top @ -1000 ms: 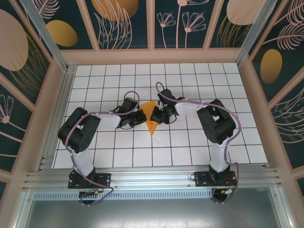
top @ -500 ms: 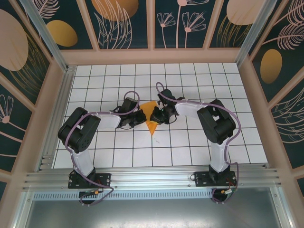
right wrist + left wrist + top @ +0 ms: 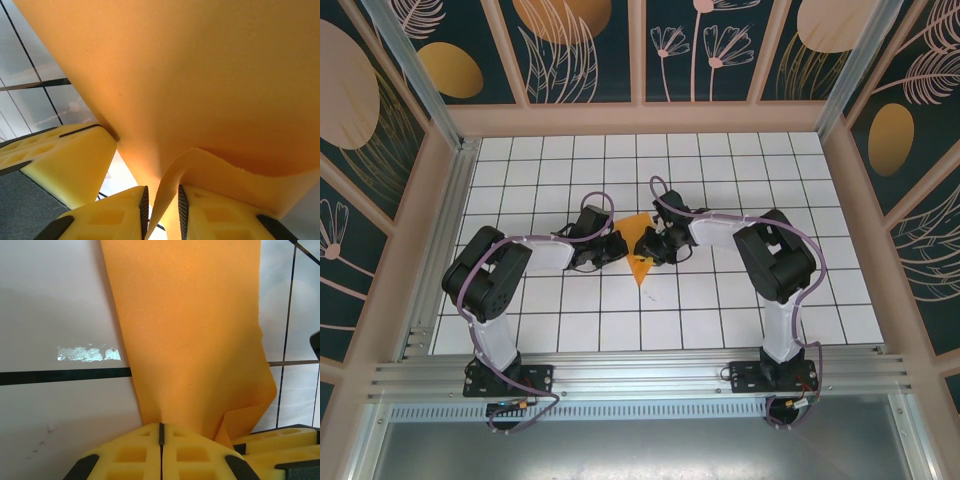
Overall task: Fold a paper plane with a square sheet of paper (pick it up from the middle)
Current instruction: Third fold the triangle at the center of the table.
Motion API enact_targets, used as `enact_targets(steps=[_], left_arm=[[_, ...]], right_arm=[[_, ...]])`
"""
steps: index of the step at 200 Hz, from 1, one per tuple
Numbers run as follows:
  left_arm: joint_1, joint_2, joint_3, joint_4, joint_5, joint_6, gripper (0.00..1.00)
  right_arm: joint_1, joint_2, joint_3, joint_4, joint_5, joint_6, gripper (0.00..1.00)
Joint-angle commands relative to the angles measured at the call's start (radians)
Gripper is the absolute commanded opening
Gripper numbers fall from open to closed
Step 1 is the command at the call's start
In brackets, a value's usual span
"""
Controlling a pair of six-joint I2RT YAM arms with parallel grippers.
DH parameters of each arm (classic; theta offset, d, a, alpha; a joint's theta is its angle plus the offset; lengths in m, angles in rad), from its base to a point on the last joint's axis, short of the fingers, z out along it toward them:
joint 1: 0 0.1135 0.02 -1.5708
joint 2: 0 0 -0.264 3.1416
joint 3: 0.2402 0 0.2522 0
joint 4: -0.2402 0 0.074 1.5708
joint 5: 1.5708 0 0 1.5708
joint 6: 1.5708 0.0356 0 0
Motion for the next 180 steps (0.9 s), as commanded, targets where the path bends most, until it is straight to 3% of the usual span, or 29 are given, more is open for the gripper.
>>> enact_targets(steps=[1, 152, 180], left_arm=[[0.000, -0.002, -0.009, -0.050, -0.023, 0.011, 0.08], [0.000, 0.019, -0.010, -0.082, -0.054, 0.011, 0.06], [0.000, 0.019, -0.009, -0.080, -0.049, 0.014, 0.06]], right_arm=[[-0.004, 0.011, -0.030, 0.043, -0.031, 0.041, 0.29], [-0.022, -0.041, -0.074, 0.150, -0.084, 0.085, 0.23], [-0.016, -0.037, -0.059, 0.148, -0.096, 0.067, 0.17]])
